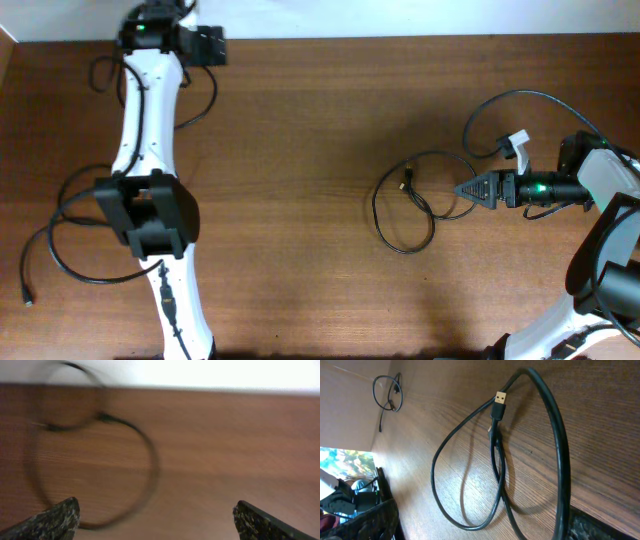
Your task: Untangle cables
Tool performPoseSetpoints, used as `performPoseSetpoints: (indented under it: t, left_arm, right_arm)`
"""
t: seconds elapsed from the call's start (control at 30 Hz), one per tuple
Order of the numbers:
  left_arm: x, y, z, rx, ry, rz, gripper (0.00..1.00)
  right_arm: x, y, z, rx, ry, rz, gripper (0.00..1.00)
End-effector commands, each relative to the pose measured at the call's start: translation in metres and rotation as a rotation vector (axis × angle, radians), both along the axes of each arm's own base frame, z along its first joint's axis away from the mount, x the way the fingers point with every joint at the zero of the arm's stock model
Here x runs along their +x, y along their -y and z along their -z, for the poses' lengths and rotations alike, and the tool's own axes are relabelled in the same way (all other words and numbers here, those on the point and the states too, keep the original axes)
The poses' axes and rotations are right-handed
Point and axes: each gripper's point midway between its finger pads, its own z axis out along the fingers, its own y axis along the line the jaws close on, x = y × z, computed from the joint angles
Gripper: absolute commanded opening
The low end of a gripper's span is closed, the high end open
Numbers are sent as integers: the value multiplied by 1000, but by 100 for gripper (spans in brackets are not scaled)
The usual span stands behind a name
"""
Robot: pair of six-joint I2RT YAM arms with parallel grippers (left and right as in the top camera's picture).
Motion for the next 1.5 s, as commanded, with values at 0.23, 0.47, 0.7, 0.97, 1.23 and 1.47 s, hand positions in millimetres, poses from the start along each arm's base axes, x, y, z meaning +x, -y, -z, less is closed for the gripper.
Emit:
performPoseSetpoints:
  t: [0.23, 0.47, 0.7, 0.97, 1.23, 1.47]
  left_arm:
    - [-104, 187, 50, -168, -391, 436, 99]
    - [-168, 287, 51, -254, -502, 661, 99]
    - [-208, 334, 56, -334, -626, 436, 99]
    - [-253, 356, 90, -426, -840, 36, 99]
    - [-283, 382, 109, -407, -873, -92, 99]
    - [-303, 391, 130, -350, -852, -183, 99]
  right_arm:
    - [6, 3, -5, -20, 45, -3, 99]
    - [6, 4, -5, -20, 46, -1, 99]
    - [12, 11, -10, 5, 79, 33, 99]
    - [16, 44, -13, 37, 51, 170, 99]
    - [16, 49, -13, 32, 58, 183, 99]
    - [16, 49, -13, 33, 59, 183, 99]
